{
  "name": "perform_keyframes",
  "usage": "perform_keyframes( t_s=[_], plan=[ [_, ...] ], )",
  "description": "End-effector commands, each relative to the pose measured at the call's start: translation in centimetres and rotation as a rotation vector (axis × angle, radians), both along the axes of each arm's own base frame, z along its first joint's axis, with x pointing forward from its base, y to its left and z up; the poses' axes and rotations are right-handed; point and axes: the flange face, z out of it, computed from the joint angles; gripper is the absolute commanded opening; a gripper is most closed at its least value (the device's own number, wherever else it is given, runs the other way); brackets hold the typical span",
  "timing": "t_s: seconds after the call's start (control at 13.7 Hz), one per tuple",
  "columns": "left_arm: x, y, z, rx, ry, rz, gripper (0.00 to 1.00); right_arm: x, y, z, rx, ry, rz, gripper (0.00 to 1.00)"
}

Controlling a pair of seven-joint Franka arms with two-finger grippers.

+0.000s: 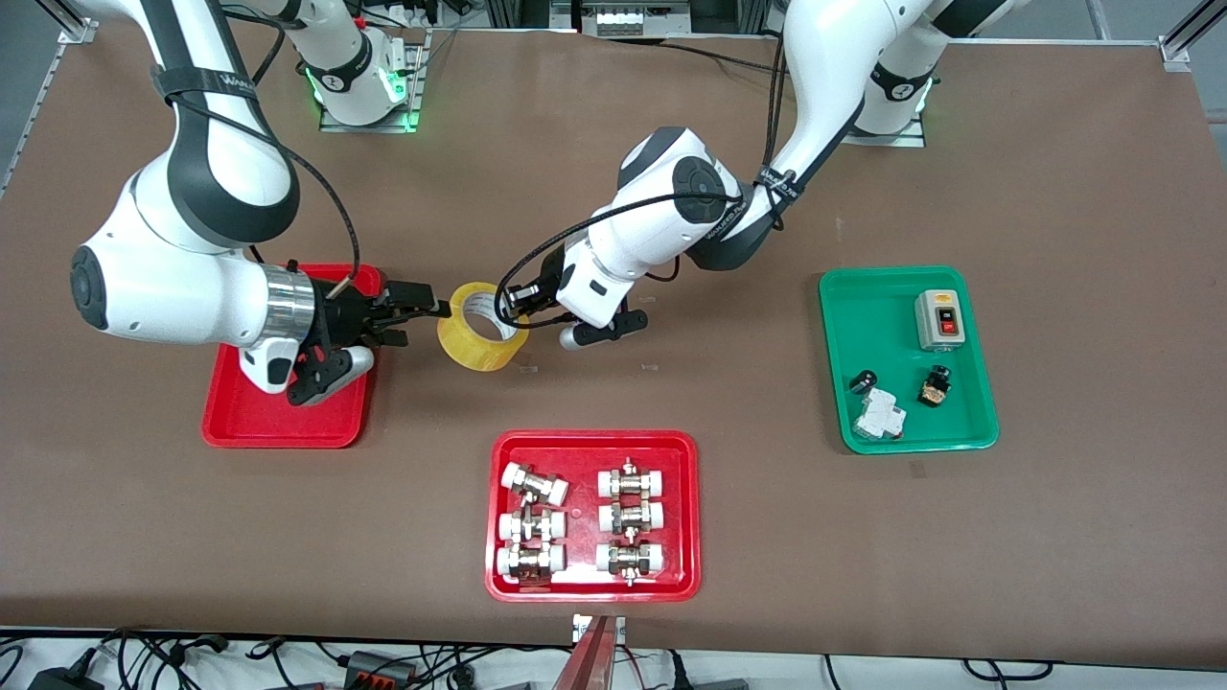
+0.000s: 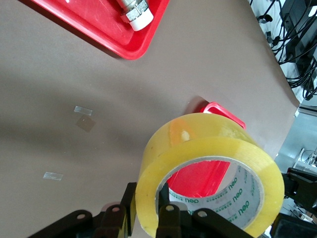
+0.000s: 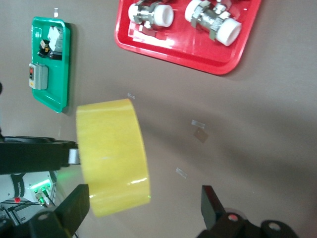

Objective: Left arm passes tape to right arm into tray
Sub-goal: 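Hold the tape with the left gripper while the right gripper reaches it, then close the right gripper on the tape while the left gripper opens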

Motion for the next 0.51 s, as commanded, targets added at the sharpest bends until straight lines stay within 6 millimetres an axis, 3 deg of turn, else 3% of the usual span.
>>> perform_keyframes(
  t_s=[0.0, 0.44],
  plan=[
    [0.3, -0.9, 0.6, -0.034, -0.012, 0.024, 0.07, 0.4, 0.7, 0.2, 0.074, -0.020, 0.024, 1.00],
    [0.6, -0.7, 0.8, -0.040, -0.007, 0.041, 0.07, 0.8, 0.4, -1.3, 0.094, -0.024, 0.047, 1.00]
  ],
)
